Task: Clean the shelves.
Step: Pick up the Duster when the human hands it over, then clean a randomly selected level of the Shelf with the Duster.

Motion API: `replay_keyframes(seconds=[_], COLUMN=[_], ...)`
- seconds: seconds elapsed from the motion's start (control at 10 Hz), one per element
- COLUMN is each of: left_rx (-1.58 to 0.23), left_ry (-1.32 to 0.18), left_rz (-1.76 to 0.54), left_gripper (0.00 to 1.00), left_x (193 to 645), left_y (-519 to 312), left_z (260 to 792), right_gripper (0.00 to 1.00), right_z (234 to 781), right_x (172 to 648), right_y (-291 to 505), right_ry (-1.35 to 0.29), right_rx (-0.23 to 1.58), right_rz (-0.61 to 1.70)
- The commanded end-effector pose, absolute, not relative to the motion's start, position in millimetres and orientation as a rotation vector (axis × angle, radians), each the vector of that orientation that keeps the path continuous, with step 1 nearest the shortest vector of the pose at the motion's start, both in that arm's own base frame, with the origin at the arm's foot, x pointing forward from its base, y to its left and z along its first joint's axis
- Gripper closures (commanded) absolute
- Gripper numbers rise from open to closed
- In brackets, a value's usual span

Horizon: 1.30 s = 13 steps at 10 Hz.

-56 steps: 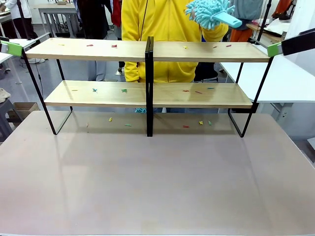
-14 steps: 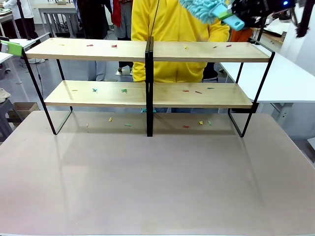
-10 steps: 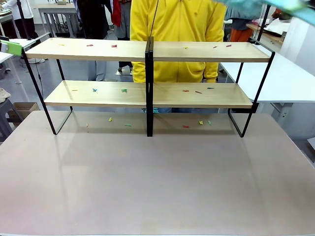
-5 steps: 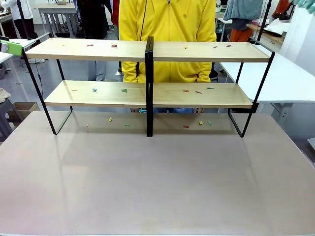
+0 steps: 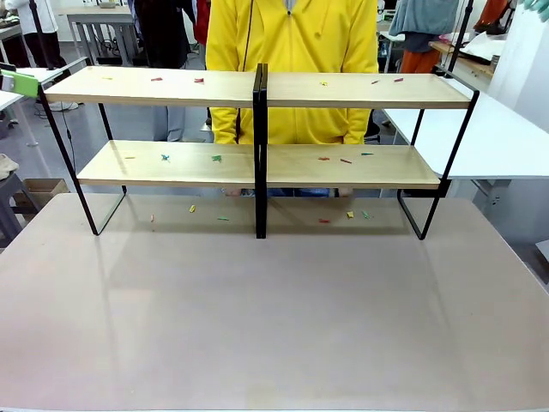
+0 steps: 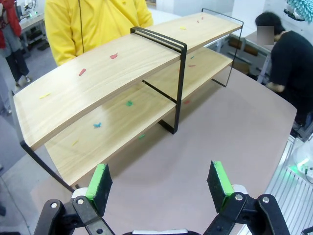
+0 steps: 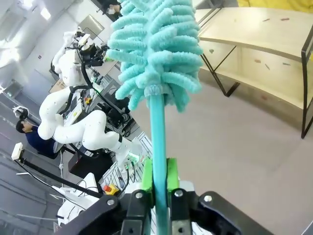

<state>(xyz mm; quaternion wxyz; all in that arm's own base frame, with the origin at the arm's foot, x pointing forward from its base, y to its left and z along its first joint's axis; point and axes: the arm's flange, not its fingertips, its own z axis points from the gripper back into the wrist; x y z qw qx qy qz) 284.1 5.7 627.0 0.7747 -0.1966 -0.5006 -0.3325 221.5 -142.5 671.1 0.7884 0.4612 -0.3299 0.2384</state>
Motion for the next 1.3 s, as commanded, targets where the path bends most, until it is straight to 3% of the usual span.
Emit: replay_keyframes(seconds=[0.0,1.0,1.1,1.2], left_rx=[-0.426,-0.426,-0.426,-0.426], left_ry=[-1.088,-1.088,-1.088,-1.088], left_rz=[-0.719,-0.719,-0.719,-0.719], left_gripper=[0.0,0.0,0.0,0.0], left_x=[285,285,285,285], left_y=[5,5,5,5], left_z=[626,626,626,626], right_gripper=[1.0,1.0,0.87,0.87], right_z=[677,677,672,680], right_x=[220,220,221,216], right_y=[-145,-145,-144,-113], right_ry=[-0.707,-0.707,-0.7,-0.641], right_rx=[0.982,0.982,0.99,0.872], right_rz=[0.525,0.525,0.507,0.555])
